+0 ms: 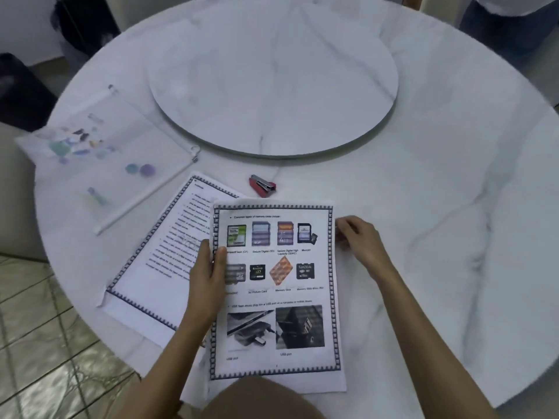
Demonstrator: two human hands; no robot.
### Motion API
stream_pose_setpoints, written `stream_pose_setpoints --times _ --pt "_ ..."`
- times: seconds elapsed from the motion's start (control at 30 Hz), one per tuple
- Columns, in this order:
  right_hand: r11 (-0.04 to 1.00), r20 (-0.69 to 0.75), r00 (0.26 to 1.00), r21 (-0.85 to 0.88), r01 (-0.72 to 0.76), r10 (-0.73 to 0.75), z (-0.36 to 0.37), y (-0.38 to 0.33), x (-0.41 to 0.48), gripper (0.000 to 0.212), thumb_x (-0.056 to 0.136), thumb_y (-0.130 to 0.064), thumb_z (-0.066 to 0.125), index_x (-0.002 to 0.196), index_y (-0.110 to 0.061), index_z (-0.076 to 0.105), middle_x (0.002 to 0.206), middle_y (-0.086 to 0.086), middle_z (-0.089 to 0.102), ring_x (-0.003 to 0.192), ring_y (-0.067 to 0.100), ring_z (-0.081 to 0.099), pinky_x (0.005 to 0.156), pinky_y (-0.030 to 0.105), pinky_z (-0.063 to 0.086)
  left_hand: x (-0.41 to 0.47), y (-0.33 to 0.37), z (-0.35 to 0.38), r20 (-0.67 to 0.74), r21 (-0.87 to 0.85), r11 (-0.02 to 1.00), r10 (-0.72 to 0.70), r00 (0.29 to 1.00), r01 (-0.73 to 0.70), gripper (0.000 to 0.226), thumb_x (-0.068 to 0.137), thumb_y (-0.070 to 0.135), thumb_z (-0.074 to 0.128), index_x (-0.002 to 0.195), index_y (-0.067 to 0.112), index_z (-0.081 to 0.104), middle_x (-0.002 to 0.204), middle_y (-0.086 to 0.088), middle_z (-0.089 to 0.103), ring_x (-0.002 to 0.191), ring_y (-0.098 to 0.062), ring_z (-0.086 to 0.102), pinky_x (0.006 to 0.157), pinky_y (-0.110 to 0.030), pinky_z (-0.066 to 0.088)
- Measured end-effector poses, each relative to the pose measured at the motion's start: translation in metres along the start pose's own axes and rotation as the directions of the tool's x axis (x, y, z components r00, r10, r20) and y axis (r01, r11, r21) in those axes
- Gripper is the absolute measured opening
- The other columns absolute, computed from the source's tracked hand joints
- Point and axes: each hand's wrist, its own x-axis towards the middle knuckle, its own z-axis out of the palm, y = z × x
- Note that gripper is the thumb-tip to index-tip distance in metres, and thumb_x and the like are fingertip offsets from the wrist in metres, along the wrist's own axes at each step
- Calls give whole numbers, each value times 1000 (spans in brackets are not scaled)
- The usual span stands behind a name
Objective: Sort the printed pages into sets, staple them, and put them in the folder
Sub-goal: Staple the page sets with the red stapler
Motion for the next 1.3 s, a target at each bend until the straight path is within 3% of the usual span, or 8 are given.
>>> stream_pose_setpoints --times 0.37,0.57,0.73,0.83,0.97,1.07,1.17,1.3 --pt "942 69 969 -227 248 -239 93 -72 75 37 86 -20 62 119 -5 54 115 13 56 93 19 54 75 16 37 -2 -30 -70 -206 64 989 -118 971 134 8 96 18 39 97 13 46 80 10 56 68 15 56 56 -3 42" --pt "824 189 940 -453 341 -285 122 -73 88 66 76 -29 73 128 -1 43 127 17 42 121 29 38 97 35 36 -6 -31 -74 -225 80 985 -129 966 150 9 96 16 39 98 9 45 77 9 54 66 14 55 55 -4 42" --pt "706 223 924 -596 382 -312 123 -79 91 42 81 -24 67 111 2 53 116 17 47 107 31 47 83 41 46 -8 -29 -74 -213 61 986 -142 967 158 10 96 16 39 97 9 46 76 7 57 65 12 57 54 -4 42" --pt "731 231 932 -578 363 -280 115 -83 91 34 80 -19 66 106 1 57 110 16 50 96 30 53 80 39 47 -8 -28 -72 -197 58 987 -136 971 150 12 96 18 40 98 8 47 79 7 59 66 11 57 55 -5 42" --pt "909 71 972 -344 234 -223 95 -83 78 27 80 -21 67 101 -3 64 97 8 61 85 21 58 73 24 42 -5 -26 -69 -163 88 991 -86 983 102 12 96 17 40 96 7 46 76 5 57 65 7 56 55 -8 41" --pt "995 36 997 77 71 -74 65 -79 59 23 83 -19 65 103 -7 63 87 1 64 77 13 62 72 18 47 -4 -18 -64 -127 107 993 -33 991 47 9 96 18 41 96 13 47 77 9 58 65 8 55 58 -13 42" --pt "903 39 993 422 85 -112 32 -78 32 26 87 -23 60 104 -4 62 86 3 65 78 11 64 71 21 50 -6 -7 -55 -83 105 994 5 997 3 8 96 20 41 100 16 47 81 12 60 69 7 58 57 -6 40" --pt "673 68 970 731 111 -235 -1 -92 -10 42 64 -38 67 96 -12 62 85 -3 70 84 11 67 74 19 51 -12 8 -37 -9 107 993 60 998 -59 15 96 22 41 107 16 48 86 9 62 76 2 60 61 -5 41"
